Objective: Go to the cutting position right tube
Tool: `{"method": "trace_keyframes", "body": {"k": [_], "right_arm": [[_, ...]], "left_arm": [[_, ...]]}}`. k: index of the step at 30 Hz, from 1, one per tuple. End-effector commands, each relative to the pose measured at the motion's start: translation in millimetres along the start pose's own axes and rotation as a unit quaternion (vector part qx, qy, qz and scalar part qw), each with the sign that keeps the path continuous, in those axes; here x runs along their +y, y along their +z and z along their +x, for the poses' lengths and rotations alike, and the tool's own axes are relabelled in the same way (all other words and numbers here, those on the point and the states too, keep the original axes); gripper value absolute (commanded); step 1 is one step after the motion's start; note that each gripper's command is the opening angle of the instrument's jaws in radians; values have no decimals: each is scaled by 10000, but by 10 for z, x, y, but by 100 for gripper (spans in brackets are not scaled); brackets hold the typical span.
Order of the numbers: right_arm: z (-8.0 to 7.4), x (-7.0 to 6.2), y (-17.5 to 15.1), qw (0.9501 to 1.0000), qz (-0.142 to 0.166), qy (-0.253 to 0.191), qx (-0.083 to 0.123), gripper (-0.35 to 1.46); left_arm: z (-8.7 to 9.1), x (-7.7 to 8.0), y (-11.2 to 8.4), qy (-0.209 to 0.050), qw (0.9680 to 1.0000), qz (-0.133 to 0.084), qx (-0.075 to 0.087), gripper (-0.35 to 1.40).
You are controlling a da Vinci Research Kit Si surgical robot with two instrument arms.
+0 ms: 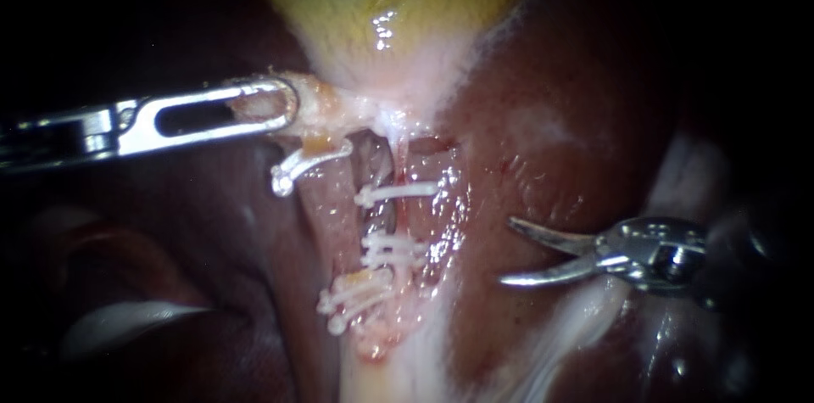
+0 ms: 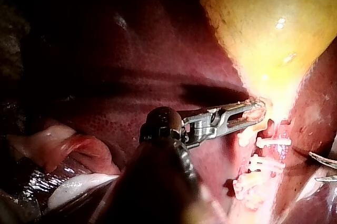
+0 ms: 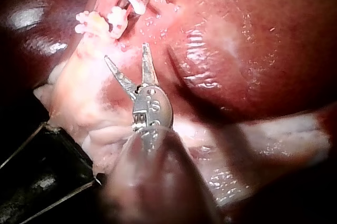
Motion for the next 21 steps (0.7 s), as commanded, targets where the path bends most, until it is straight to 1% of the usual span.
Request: {"method": "trace_keyframes", "body": {"k": [1, 5, 9, 12, 16, 21], "right_arm": [[5, 2, 6, 10000, 39, 39, -5, 141], [18, 11, 24, 9997, 130, 209, 15, 141], [29, 17, 38, 9989, 242, 389, -12, 140], [32, 19, 46, 9981, 311, 523, -72, 140], [33, 19, 52, 9970, 325, 677, -196, 138], [35, 23, 59, 9964, 352, 741, -202, 136]], "left_arm": [[0, 0, 0, 4, 10000, 8, 10, -35], [1, -1, 0, 4, 10000, 6, 7, -35], [1, -2, 0, 4, 10000, 5, 7, -35], [1, -2, 0, 4, 10000, 5, 7, -35], [1, -2, 0, 4, 10000, 5, 6, -35], [1, -2, 0, 3, 10000, 4, 6, -35]]}}
